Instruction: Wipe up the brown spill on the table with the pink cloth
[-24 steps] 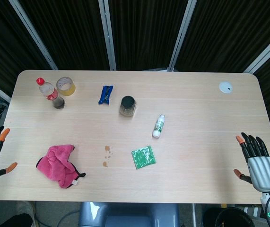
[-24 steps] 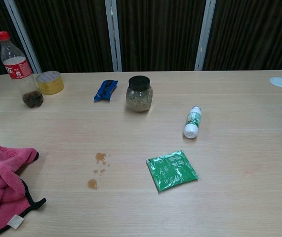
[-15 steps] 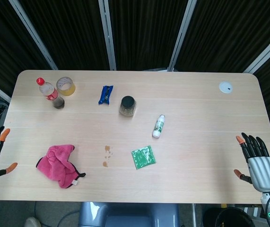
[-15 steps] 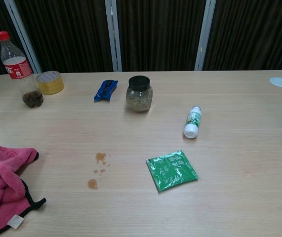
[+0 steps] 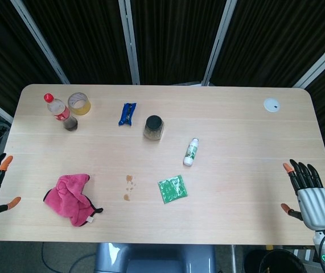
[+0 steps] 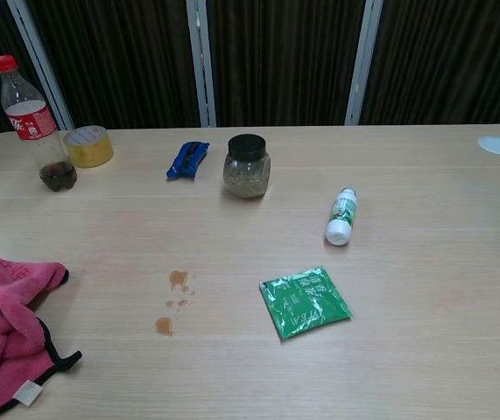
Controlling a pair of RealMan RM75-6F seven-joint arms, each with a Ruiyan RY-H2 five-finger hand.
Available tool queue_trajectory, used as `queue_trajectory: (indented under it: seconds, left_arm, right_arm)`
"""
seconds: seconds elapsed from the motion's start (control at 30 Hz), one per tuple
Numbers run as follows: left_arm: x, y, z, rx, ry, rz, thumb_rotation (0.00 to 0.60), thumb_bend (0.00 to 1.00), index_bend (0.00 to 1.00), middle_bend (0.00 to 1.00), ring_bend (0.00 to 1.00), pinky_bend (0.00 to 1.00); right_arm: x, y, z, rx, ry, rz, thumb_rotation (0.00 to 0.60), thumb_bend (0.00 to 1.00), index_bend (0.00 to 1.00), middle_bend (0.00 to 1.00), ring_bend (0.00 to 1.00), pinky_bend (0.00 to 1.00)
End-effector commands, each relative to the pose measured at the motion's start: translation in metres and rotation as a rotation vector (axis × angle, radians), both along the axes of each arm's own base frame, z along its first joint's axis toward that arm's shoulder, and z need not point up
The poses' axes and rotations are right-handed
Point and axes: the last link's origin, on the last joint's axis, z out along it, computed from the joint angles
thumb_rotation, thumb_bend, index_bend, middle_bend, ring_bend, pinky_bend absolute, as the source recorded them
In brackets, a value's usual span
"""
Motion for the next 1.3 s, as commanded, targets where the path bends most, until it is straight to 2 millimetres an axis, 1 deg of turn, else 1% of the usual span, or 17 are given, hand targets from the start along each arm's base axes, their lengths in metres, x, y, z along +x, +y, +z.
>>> queue_trajectory:
  seconds: [0.03, 0.17, 0.27, 0.4, 0.47, 0.53, 0.6, 0.7, 0.8, 0.87, 0.9, 1.13, 1.3]
  left_arm:
    - [0.0, -0.001, -0.001, -0.007, 0.005, 0.006, 0.6, 0.02, 0.0, 0.0, 0.0, 0.0]
    - [-0.001, 0.0, -0.002, -0.024, 0.018, 0.016, 0.6, 0.02, 0.0, 0.0, 0.0, 0.0]
    - [-0.003, 0.006, -0.006, -0.059, 0.044, 0.029, 0.6, 0.02, 0.0, 0.0, 0.0, 0.0]
    - [0.002, 0.016, -0.014, -0.119, 0.107, 0.01, 0.6, 0.02, 0.01, 0.0, 0.0, 0.0]
    - [0.006, 0.023, -0.021, -0.153, 0.134, -0.006, 0.6, 0.03, 0.03, 0.0, 0.0, 0.03]
    - [0.008, 0.027, -0.028, -0.189, 0.138, 0.002, 0.6, 0.03, 0.08, 0.0, 0.0, 0.09]
    - [0.01, 0.03, -0.039, -0.249, 0.144, 0.02, 0.6, 0.04, 0.1, 0.0, 0.0, 0.13]
    - [0.013, 0.034, -0.052, -0.302, 0.183, 0.027, 0.6, 0.04, 0.14, 0.0, 0.01, 0.15]
    - [0.014, 0.036, -0.06, -0.321, 0.196, 0.028, 0.6, 0.04, 0.16, 0.01, 0.03, 0.17]
    - [0.017, 0.038, -0.068, -0.346, 0.201, 0.032, 0.6, 0.04, 0.17, 0.03, 0.03, 0.18]
    - [0.019, 0.041, -0.077, -0.371, 0.213, 0.028, 0.6, 0.04, 0.18, 0.04, 0.04, 0.18]
    - [0.022, 0.049, -0.106, -0.434, 0.252, 0.037, 0.6, 0.05, 0.19, 0.04, 0.04, 0.19]
    - [0.024, 0.054, -0.121, -0.46, 0.259, 0.052, 0.6, 0.05, 0.19, 0.05, 0.04, 0.19]
  right_arm:
    - [0.0, 0.001, 0.0, 0.002, 0.001, 0.002, 0.6, 0.0, 0.0, 0.0, 0.0, 0.03]
    - [0.0, 0.001, -0.001, 0.001, -0.002, -0.003, 0.6, 0.0, 0.0, 0.0, 0.0, 0.03]
    - [0.001, 0.001, -0.001, 0.002, -0.006, -0.007, 0.6, 0.0, 0.0, 0.0, 0.0, 0.03]
    - [0.002, 0.001, -0.002, 0.006, -0.005, -0.003, 0.6, 0.0, 0.0, 0.0, 0.0, 0.03]
    - [0.002, 0.001, -0.002, 0.005, -0.004, 0.0, 0.6, 0.0, 0.0, 0.0, 0.0, 0.03]
    - [0.002, 0.001, -0.002, 0.004, -0.006, 0.001, 0.6, 0.0, 0.0, 0.0, 0.0, 0.03]
    - [0.002, 0.0, -0.001, 0.003, -0.01, 0.001, 0.6, 0.0, 0.0, 0.0, 0.0, 0.03]
    - [0.001, 0.0, -0.002, 0.005, -0.014, 0.0, 0.6, 0.0, 0.0, 0.0, 0.0, 0.03]
    - [0.001, 0.0, -0.002, 0.006, -0.016, 0.0, 0.6, 0.0, 0.0, 0.0, 0.0, 0.03]
    - [0.001, -0.001, -0.002, 0.007, -0.017, 0.001, 0.6, 0.0, 0.0, 0.0, 0.0, 0.03]
    - [0.001, -0.001, -0.002, 0.008, -0.02, -0.001, 0.6, 0.0, 0.0, 0.0, 0.0, 0.03]
    - [0.0, -0.003, -0.002, 0.005, -0.027, -0.009, 0.6, 0.0, 0.0, 0.0, 0.0, 0.03]
    - [-0.001, -0.004, -0.003, 0.008, -0.032, -0.014, 0.6, 0.0, 0.0, 0.0, 0.0, 0.03]
